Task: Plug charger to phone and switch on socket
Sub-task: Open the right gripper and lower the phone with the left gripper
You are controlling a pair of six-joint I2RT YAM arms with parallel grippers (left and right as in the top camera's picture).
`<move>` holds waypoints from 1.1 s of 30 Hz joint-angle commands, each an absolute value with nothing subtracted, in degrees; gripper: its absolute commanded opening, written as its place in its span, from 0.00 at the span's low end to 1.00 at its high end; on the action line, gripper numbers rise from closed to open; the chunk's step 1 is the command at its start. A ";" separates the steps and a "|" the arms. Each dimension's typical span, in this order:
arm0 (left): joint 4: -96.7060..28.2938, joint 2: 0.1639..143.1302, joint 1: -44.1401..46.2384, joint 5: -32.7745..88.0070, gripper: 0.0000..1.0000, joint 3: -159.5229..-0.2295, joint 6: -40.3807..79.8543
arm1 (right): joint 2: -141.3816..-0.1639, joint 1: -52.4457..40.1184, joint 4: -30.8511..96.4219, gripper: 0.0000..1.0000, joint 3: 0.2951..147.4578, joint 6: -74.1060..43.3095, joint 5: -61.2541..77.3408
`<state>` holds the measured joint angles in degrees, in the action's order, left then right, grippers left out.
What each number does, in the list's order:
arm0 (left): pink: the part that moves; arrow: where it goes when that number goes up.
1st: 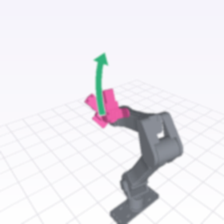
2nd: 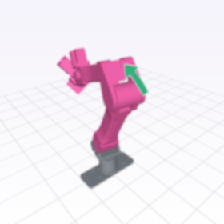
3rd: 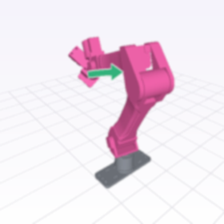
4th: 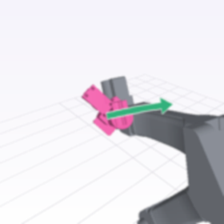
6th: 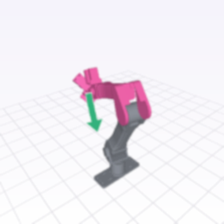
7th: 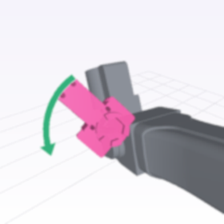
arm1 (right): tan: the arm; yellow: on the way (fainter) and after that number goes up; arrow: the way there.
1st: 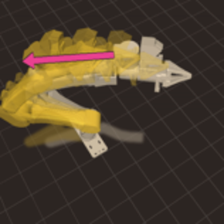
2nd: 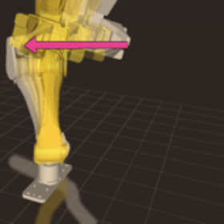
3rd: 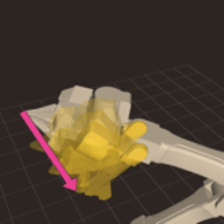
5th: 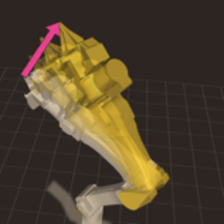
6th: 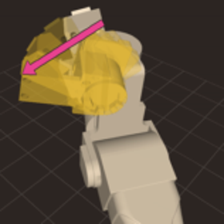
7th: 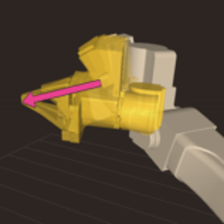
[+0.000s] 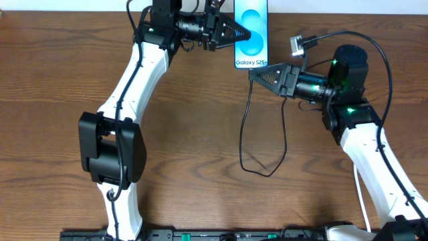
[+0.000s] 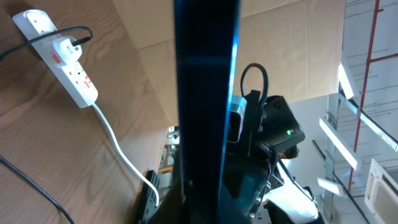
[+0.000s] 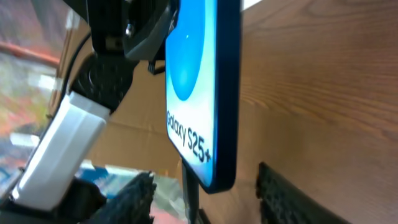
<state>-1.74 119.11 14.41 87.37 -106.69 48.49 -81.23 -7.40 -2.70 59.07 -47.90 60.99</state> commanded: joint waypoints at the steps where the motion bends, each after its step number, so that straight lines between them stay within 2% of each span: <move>1: -1.50 116.16 13.76 88.40 0.07 -107.04 46.54 | -80.36 -7.16 -2.31 0.74 59.16 -47.72 61.21; 4: -2.57 116.18 12.99 86.21 0.07 -107.04 46.22 | -80.36 -7.16 -0.71 0.87 59.16 -46.52 61.14; 9: -14.09 116.18 12.82 80.18 0.07 -107.04 38.70 | -80.36 -7.16 4.29 0.96 59.16 -43.55 57.69; 10: -19.92 116.18 12.82 77.34 0.07 -107.02 34.54 | -80.36 -7.16 5.48 0.97 59.16 -42.74 57.23; 13: -35.22 116.22 13.10 66.83 0.07 -107.04 25.28 | -80.36 -7.16 7.73 0.98 59.16 -40.34 57.10; 16: -46.46 116.99 14.63 65.60 0.07 -107.04 14.61 | -80.36 -7.16 10.17 0.99 59.16 -38.24 56.86; 22: -53.52 118.74 17.32 58.46 0.07 -107.02 10.55 | -80.36 -7.14 17.02 0.99 59.13 -35.00 53.71; 28: -57.43 123.11 20.21 53.17 0.07 -107.02 8.12 | -80.36 -7.09 29.61 0.99 59.13 -30.94 39.75; 33: -58.11 126.28 20.27 50.76 0.07 -107.02 7.29 | -80.36 -6.94 35.24 0.99 59.13 -30.94 29.71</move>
